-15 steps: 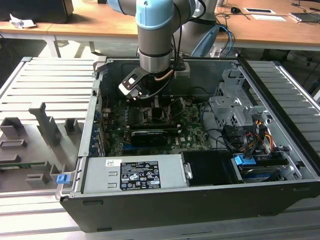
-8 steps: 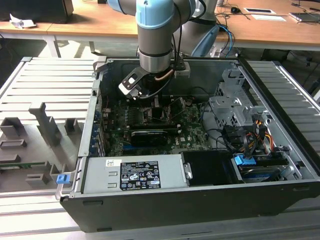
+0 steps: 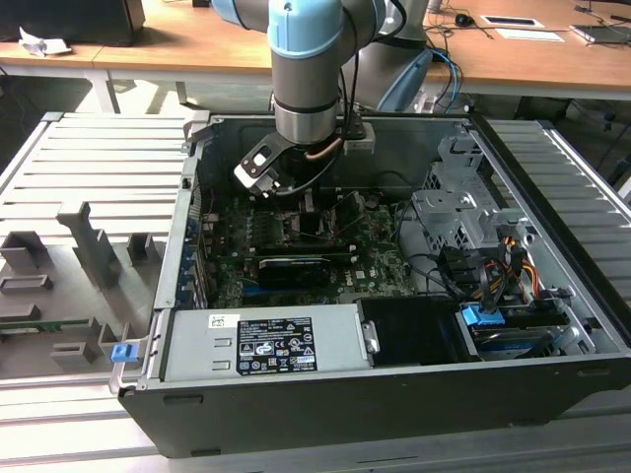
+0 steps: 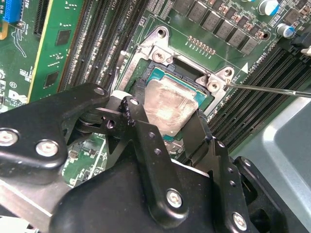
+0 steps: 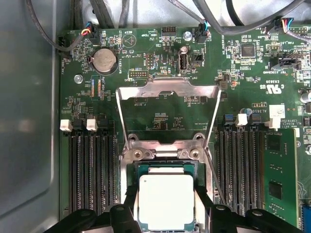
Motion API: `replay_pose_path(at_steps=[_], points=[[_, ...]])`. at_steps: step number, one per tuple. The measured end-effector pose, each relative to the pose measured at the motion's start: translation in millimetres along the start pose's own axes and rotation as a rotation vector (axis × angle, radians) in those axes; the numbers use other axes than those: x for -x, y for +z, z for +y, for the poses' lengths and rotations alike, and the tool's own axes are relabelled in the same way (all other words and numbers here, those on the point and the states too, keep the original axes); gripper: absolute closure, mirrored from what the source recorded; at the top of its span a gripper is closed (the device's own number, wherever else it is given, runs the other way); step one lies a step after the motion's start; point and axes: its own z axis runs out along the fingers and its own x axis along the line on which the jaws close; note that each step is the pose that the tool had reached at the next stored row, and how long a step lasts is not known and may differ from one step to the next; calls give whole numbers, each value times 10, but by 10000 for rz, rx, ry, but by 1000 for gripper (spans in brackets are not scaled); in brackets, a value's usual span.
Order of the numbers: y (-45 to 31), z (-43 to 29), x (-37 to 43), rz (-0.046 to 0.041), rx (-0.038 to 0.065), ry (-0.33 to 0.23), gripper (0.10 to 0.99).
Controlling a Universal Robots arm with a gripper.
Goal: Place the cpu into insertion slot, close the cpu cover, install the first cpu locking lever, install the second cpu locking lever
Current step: 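Place the cpu into insertion slot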
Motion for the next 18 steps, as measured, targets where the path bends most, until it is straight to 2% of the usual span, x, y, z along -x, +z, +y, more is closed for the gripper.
replay_pose_path(at_steps=[8,9,10,11,13,16,17,18], points=[[4,0,-1,7,4,1,533],[2,0,-1,5,3,1,471],[-15,1,-1,3,1,0,471],[-79,6,-2,2,-33,1,471],[-144,10,-3,3,-71,0,471],[-169,12,-4,1,-100,2,482],[-178,13,-4,2,-112,2,549],[-187,14,-4,1,-125,2,549]])
